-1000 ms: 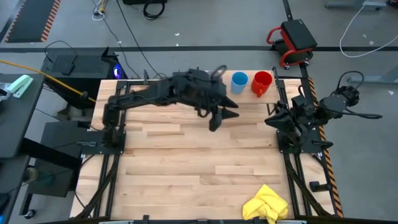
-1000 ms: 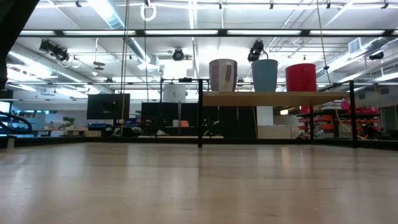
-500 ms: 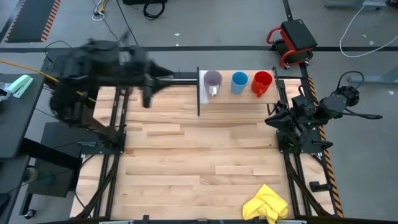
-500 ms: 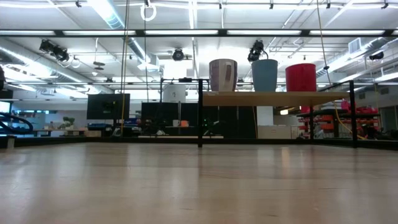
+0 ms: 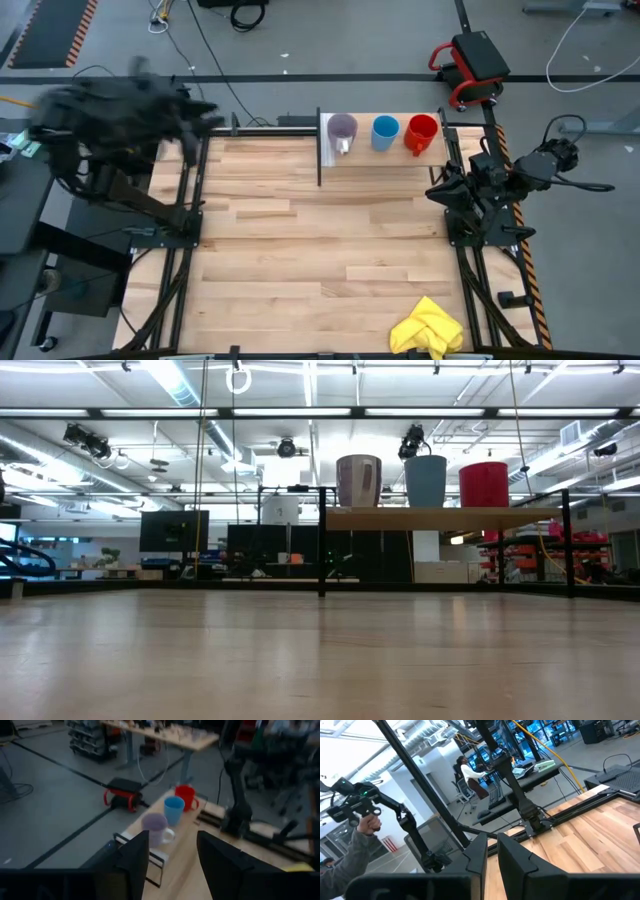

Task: Stack small to large cups/mugs on shelf
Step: Return to Home Position

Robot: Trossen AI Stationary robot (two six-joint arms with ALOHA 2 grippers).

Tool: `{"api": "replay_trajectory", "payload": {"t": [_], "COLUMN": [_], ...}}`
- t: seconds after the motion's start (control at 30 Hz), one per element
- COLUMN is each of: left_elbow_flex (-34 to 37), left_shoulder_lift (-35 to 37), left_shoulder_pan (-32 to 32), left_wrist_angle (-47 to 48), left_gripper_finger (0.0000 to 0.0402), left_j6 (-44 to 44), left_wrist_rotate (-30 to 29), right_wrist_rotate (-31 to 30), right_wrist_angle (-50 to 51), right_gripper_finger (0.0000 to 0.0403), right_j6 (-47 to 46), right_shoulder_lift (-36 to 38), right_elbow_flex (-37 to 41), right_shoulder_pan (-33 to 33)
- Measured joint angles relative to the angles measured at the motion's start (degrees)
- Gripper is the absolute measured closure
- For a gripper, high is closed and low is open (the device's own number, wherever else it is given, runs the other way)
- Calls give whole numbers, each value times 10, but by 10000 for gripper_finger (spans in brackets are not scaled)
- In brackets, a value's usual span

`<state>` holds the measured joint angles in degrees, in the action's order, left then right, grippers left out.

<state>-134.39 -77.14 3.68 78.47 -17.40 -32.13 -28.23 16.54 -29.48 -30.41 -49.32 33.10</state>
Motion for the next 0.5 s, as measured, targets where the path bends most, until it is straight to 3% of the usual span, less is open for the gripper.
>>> {"api": "replay_trajectory", "payload": {"t": [0.13,0.23,0.33,0.5], "left_elbow_flex": [15,75,184,419], "left_shoulder_lift": [43,78,128,230], "left_shoulder_pan": [5,14,26,53], "left_wrist_angle": [-2,-23,-88,-329], "left_gripper_finger": [228,225,224,229], "left_j6": [-18,-36,-53,-19], "left_wrist_rotate": [-5,-11,-24,-1], "right_wrist_rotate": [0,0,-3,-3], "right_wrist_angle": [0,0,0,0], "right_gripper_finger": [353,353,353,353], "right_j6": [-3,-3,-3,-3], "right_shoulder_lift": [0,0,0,0], "right_elbow_flex": [0,0,0,0], "right_shoulder_pan": [0,0,0,0]}}
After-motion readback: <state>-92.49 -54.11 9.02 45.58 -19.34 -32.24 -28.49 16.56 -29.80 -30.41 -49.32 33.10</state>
